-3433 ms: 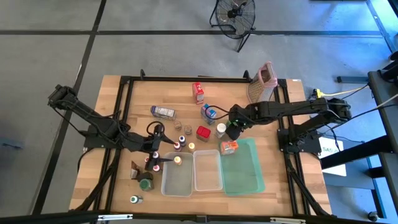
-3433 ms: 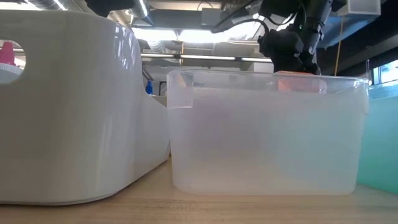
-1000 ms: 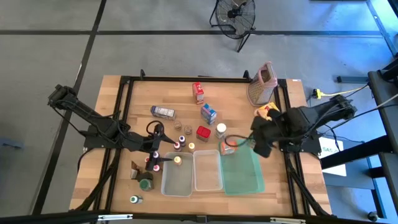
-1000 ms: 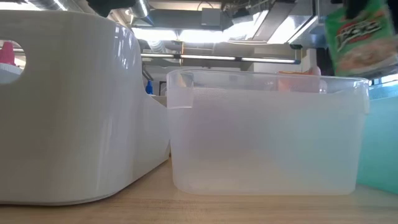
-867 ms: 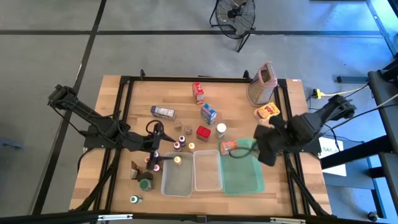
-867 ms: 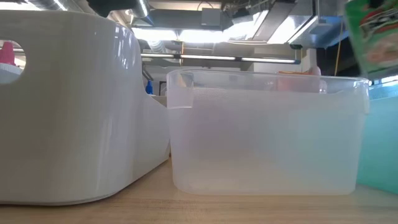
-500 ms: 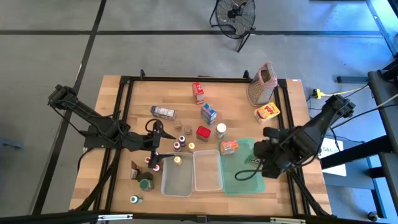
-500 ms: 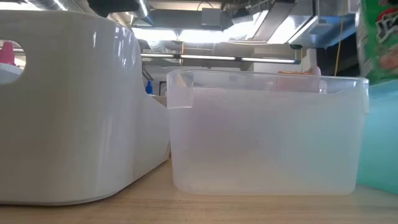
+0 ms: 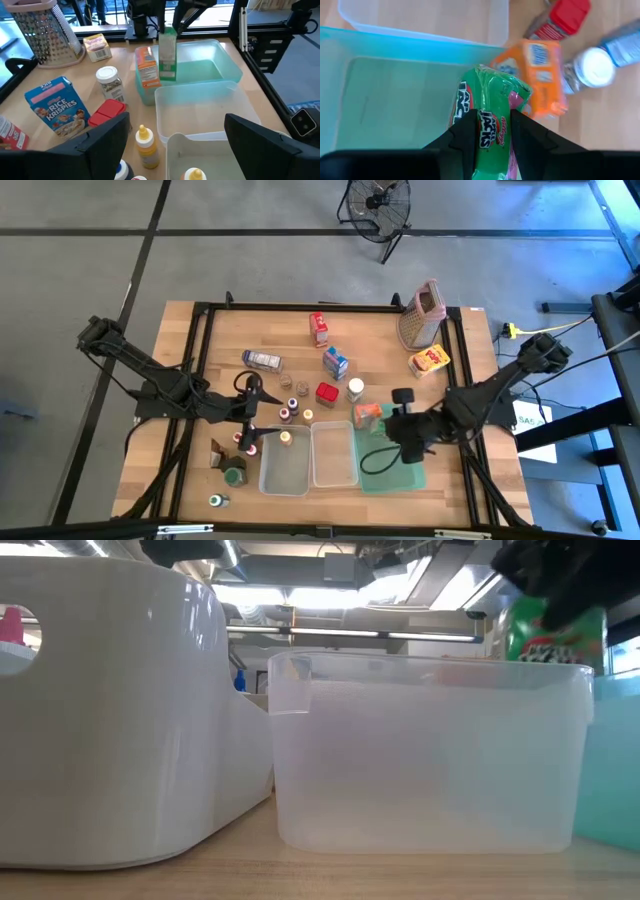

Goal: Pick & Place Kitchen Items
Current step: Put the green cereal box into the blue bin

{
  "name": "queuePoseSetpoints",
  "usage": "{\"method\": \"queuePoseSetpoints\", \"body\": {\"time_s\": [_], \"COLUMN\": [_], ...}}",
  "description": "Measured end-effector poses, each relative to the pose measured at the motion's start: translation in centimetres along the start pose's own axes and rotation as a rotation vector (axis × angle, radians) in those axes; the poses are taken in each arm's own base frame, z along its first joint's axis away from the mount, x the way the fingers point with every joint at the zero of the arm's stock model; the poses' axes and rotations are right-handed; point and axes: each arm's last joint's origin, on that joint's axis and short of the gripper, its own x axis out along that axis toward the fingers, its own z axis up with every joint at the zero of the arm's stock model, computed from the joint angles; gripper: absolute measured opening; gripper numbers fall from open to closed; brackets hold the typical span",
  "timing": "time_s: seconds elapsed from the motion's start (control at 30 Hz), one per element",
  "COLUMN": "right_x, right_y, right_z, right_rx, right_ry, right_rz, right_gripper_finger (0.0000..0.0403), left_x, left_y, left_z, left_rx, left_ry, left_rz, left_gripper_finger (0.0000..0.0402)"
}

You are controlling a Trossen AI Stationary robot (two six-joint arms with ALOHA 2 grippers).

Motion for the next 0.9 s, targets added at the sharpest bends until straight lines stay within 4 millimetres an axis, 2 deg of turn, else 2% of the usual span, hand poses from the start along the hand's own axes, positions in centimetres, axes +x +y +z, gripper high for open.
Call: {"method": "queuePoseSetpoints", "body": {"time_s": [0.17, 0.43, 0.73, 0.9], "right_x": [1.5, 2.5, 4.5, 4.7], "right_y": [-0.8, -1.6, -2.8, -2.8], "right_z": [0.0, 0.6, -0.3, -0.4], "right_rx": [-0.021, -0.08, -0.067, -0.085], "right_ry": [-0.012, -0.084, -0.102, -0.121], "right_rz": [0.062, 0.133, 0.164, 0.163], "right_gripper_finger": [0.011, 0.011, 0.011, 0.011], "left_x": [0.0, 0.0, 0.0, 0.0], "left_y": [0.0, 0.0, 0.0, 0.0], "left_z": [0.0, 0.0, 0.0, 0.0], "left_rx": [0.001, 0.003, 0.004, 0.004], "left_ry": [0.001, 0.001, 0.001, 0.001], "left_rz": [0.0, 0.0, 0.0, 0.0], "left_gripper_finger": [0.0322, 0.0322, 0.0322, 0.0322]}}
